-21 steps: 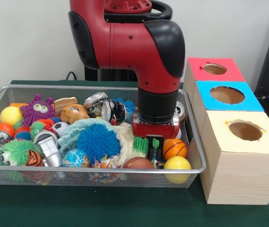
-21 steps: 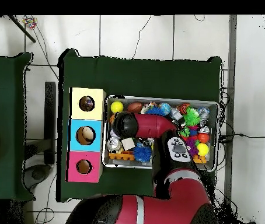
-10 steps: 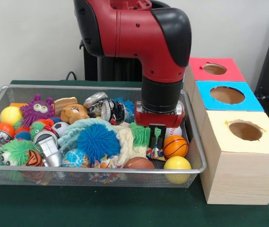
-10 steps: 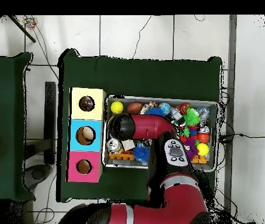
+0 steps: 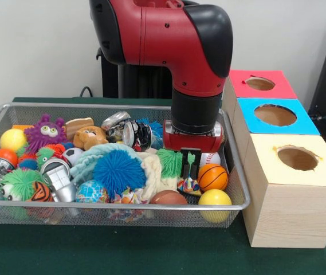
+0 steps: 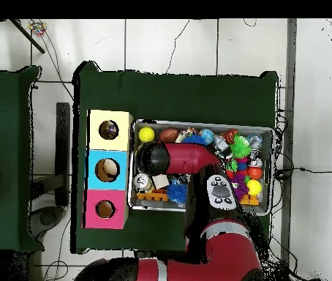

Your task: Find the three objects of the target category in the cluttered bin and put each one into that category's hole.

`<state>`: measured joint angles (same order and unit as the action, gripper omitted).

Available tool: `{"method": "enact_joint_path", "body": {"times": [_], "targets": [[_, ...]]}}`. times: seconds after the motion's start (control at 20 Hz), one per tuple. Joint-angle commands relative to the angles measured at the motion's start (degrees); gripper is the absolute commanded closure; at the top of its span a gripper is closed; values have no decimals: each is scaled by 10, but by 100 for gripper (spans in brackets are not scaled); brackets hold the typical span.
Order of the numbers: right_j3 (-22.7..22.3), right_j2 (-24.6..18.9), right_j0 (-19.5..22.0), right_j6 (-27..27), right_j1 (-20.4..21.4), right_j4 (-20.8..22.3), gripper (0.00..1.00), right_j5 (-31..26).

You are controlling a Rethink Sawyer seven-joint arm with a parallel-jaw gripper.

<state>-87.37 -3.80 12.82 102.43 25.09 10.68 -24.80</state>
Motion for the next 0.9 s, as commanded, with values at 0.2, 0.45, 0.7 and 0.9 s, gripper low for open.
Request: {"method": "enact_joint_path", "body": {"times": [0.2,0.45,0.7,0.9], "targets": [[-42,-23,8,17,1,6,100,-72],[-49,-30,15,8,-3,11,100,-63],[-53,-36,15,4,3,9,100,-68],[-71,-41,15,4,22,6,100,-74]]}}
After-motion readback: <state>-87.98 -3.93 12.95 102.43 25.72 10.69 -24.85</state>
